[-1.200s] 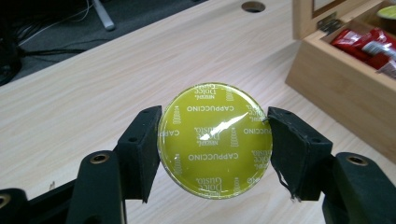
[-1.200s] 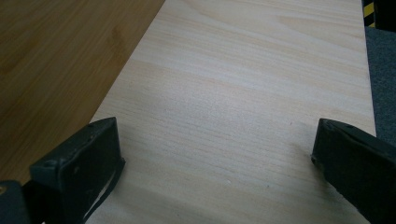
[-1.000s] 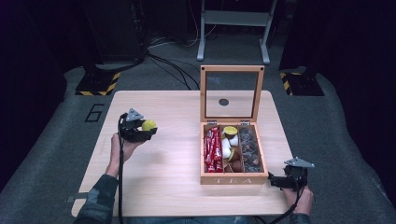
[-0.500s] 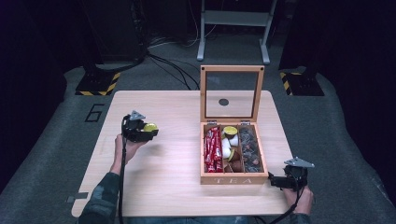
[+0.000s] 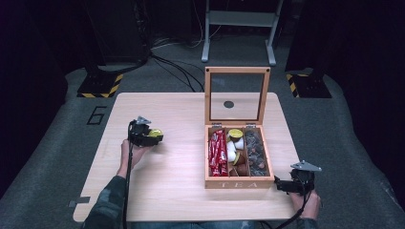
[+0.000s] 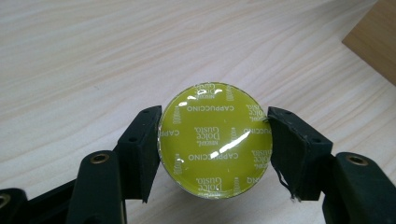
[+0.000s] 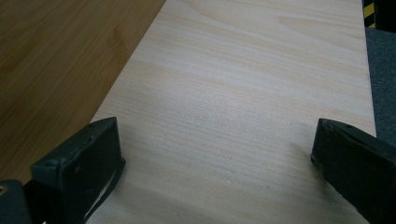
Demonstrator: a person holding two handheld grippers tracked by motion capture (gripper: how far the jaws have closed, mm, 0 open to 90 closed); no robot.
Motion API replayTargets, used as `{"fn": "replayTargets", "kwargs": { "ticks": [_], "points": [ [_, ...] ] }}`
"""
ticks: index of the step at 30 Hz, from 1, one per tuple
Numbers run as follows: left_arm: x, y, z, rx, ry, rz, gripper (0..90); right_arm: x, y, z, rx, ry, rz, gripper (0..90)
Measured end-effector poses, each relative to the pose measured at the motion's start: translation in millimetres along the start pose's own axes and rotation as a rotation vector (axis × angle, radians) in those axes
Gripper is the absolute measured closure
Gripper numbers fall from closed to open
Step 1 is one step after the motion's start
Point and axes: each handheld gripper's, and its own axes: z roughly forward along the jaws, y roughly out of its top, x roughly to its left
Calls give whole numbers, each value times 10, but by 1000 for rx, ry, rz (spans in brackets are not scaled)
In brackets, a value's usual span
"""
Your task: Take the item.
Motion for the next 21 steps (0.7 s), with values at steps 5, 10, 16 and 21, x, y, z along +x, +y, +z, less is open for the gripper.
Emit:
{"fn": "replayTargets", "kwargs": {
  "ticks": [5,10,16,21],
  "points": [
    [15,-38,54,0,-3,-22,379,0,0,0,0,0,0,11],
    [15,-49,94,-7,-4,-39,379,0,0,0,0,0,1,10],
    [34,-68,123,9,-6,-46,378,0,0,0,1,0,1,11],
    [37,-78,145,12,-7,-49,378,0,0,0,0,0,0,10]
  ]
}}
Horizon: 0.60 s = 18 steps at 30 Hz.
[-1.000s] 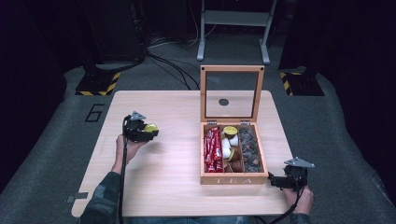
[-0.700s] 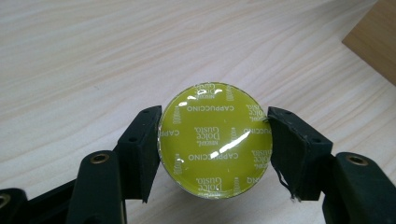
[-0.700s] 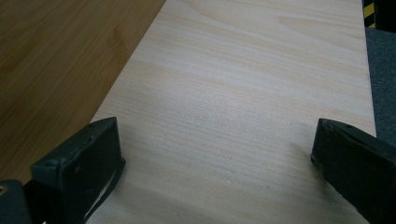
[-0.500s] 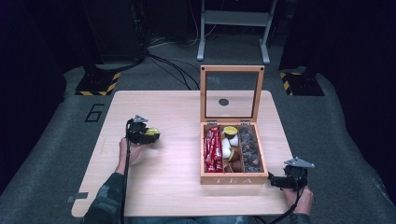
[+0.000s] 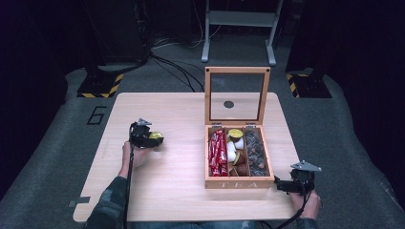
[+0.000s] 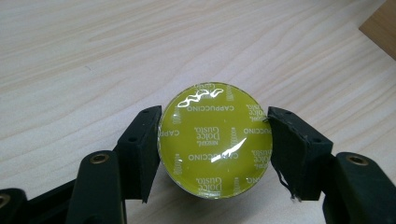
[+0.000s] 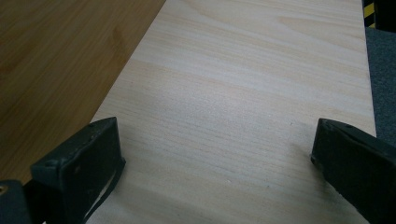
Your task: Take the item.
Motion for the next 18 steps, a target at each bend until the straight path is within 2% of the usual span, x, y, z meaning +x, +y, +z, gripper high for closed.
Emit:
{"fn": "replayTargets", "kwargs": {
  "ticks": [10,11,16,18],
  "points": [
    [16,-11,23,10,-7,-5,374,0,0,0,0,0,0,10],
    [11,-13,24,6,-9,-18,374,0,0,0,0,0,0,10],
    [25,-8,-41,-16,-14,-49,207,0,0,0,0,0,0,10],
    [32,-1,-72,-10,-16,-42,181,0,0,0,0,0,0,11]
  ]
}}
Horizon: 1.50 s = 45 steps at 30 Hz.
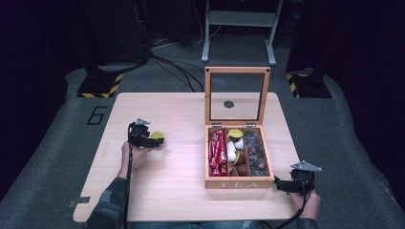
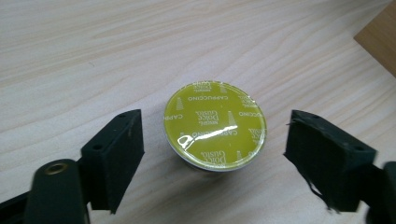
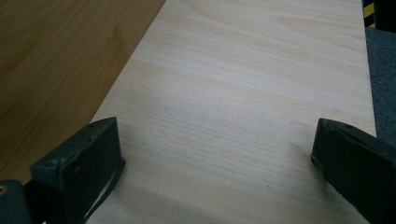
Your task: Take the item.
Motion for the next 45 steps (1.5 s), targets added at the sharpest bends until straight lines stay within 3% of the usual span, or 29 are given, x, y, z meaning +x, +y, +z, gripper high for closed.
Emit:
{"fn": "replayTargets", "kwargs": {
  "ticks": [4,5,7,8,17,23,27,34,39,45],
  "points": [
    [0,16,-92,-13,-4,16,144,1,0,0,0,0,1,11],
    [-24,17,-132,-41,-4,-8,131,1,0,0,0,0,1,10],
    [-30,20,-162,-40,-8,-8,125,0,0,0,0,0,0,10],
    [-23,25,-198,-35,-4,15,118,0,0,0,0,0,1,11],
    [-107,41,-506,-76,-7,43,86,1,0,0,0,0,1,10],
    [-162,8,-709,-101,19,63,81,1,0,0,0,-1,1,11],
    [-163,-87,-878,-119,40,79,77,1,0,0,0,-1,1,10],
    [-107,-256,-1081,-136,61,67,70,2,0,1,0,-2,2,11],
    [-67,-452,-1214,-146,88,57,62,2,0,0,0,-2,3,11],
    [13,-738,-1305,-122,121,26,37,3,0,0,0,-2,3,11]
  ]
}}
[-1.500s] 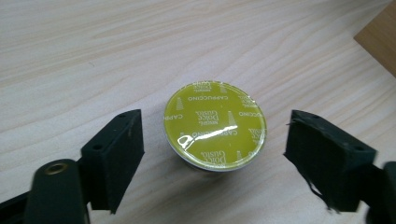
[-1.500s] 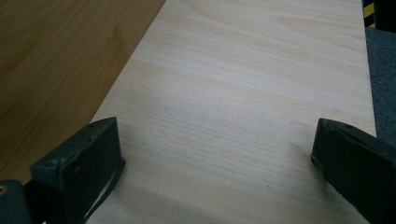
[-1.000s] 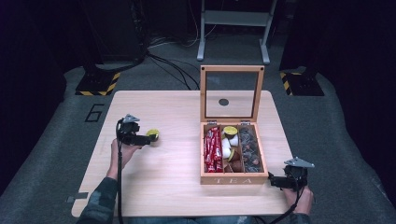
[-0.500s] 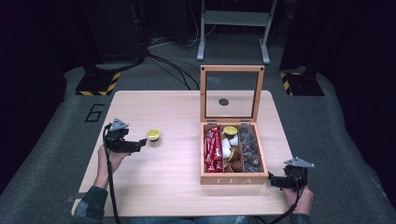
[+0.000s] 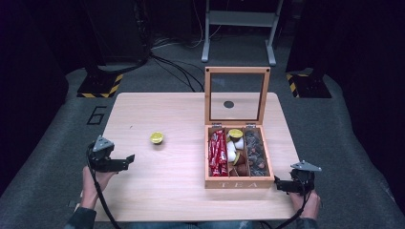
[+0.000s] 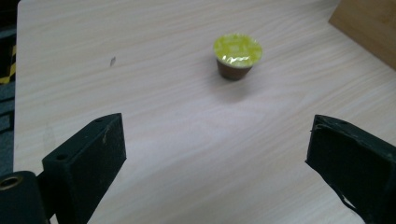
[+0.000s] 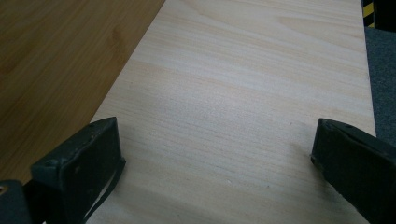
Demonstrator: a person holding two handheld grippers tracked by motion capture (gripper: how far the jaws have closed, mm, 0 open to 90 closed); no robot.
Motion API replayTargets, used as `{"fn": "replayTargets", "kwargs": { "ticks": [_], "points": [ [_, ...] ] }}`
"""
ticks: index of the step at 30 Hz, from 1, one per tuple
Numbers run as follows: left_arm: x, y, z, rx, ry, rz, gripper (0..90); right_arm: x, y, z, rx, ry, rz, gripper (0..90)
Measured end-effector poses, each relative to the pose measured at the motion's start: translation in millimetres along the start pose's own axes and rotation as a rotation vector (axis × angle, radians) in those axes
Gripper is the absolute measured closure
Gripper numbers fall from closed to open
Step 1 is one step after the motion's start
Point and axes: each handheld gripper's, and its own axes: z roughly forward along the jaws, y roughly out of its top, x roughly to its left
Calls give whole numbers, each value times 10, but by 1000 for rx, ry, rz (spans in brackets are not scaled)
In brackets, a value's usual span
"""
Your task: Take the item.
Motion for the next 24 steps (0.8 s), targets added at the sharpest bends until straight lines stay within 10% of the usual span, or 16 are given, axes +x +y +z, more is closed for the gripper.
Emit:
{"fn": "replayTargets", "kwargs": {
  "ticks": [11,24],
  "points": [
    [141,-553,30,91,45,-67,0,0,0,0,0,0,-1,10],
    [99,-761,161,135,58,-42,0,0,-1,-1,0,0,-2,10]
  ]
}}
